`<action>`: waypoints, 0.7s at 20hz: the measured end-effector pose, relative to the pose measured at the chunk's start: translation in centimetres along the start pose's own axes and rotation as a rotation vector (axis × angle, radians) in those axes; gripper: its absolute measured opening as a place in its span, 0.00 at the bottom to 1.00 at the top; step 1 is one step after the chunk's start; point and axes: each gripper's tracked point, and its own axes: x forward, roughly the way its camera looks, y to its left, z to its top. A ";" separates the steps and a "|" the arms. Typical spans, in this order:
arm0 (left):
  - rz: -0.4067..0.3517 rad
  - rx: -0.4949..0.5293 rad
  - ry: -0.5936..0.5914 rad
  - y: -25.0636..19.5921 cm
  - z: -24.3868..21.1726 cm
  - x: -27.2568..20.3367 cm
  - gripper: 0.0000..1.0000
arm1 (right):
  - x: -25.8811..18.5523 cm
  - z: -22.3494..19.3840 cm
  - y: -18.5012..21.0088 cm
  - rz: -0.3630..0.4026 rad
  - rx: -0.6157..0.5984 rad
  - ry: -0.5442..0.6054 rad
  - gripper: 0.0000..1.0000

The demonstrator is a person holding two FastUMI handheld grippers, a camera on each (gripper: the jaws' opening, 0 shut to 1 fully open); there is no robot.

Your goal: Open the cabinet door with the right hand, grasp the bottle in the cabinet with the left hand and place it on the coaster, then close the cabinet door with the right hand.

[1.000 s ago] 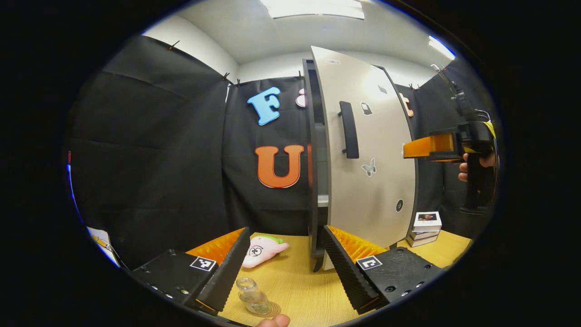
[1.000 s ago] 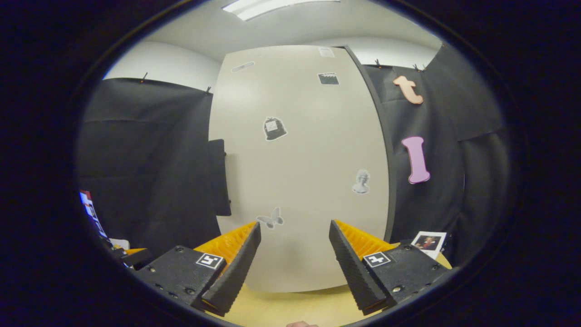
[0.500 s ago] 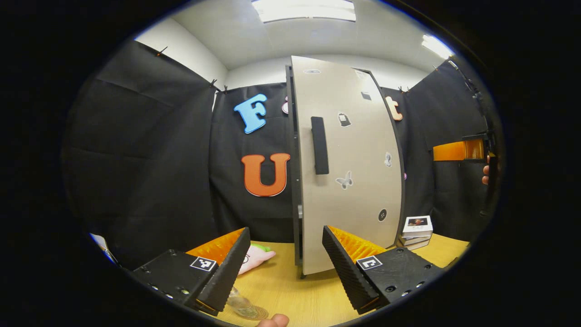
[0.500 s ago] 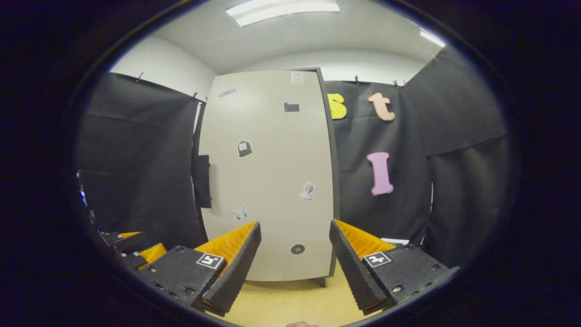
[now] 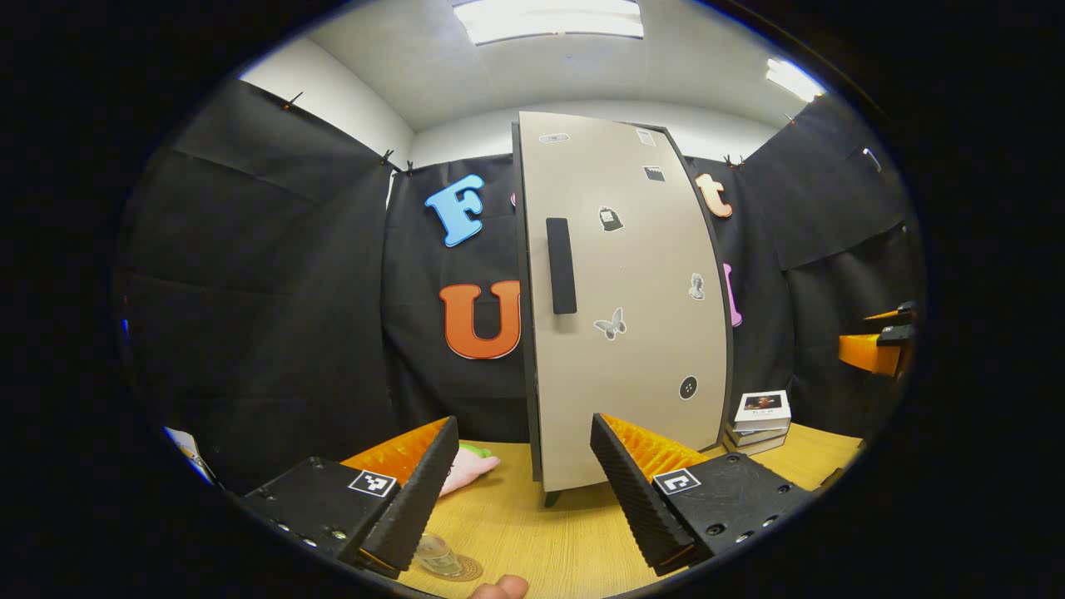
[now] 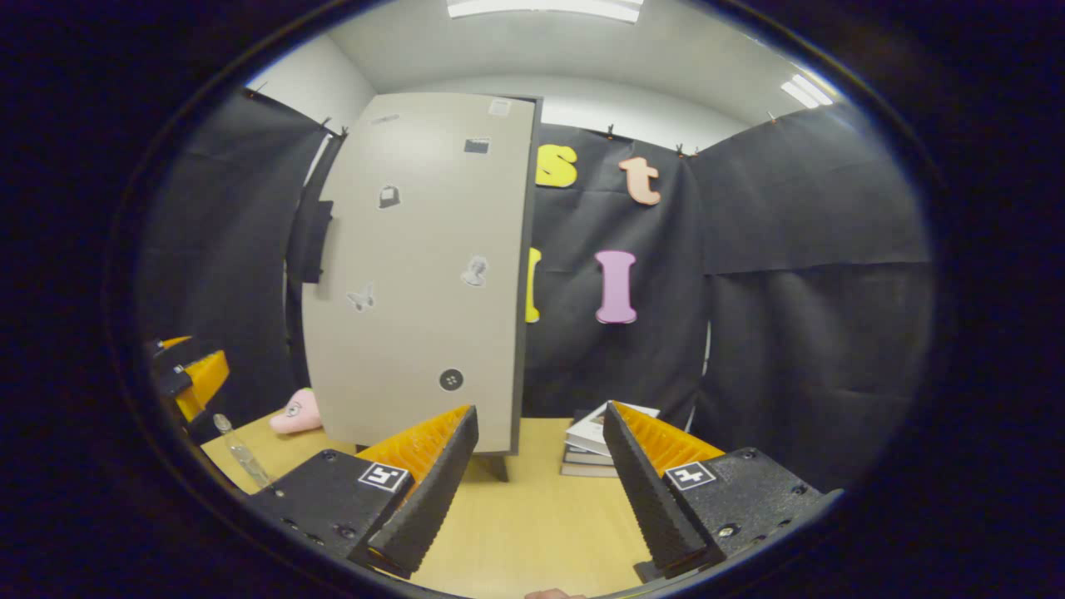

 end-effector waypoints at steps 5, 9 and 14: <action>-0.004 0.020 -0.001 -0.5 0.3 -0.1 0.96 | -1.1 1.2 0.4 0.035 0.003 -0.037 0.97; -0.011 0.010 -0.033 -1.3 1.6 0.4 0.96 | -2.1 1.1 1.7 0.107 0.052 -0.028 0.97; -0.013 0.008 -0.039 -1.7 1.7 0.0 0.96 | -2.2 2.3 -0.8 0.005 0.016 -0.084 0.97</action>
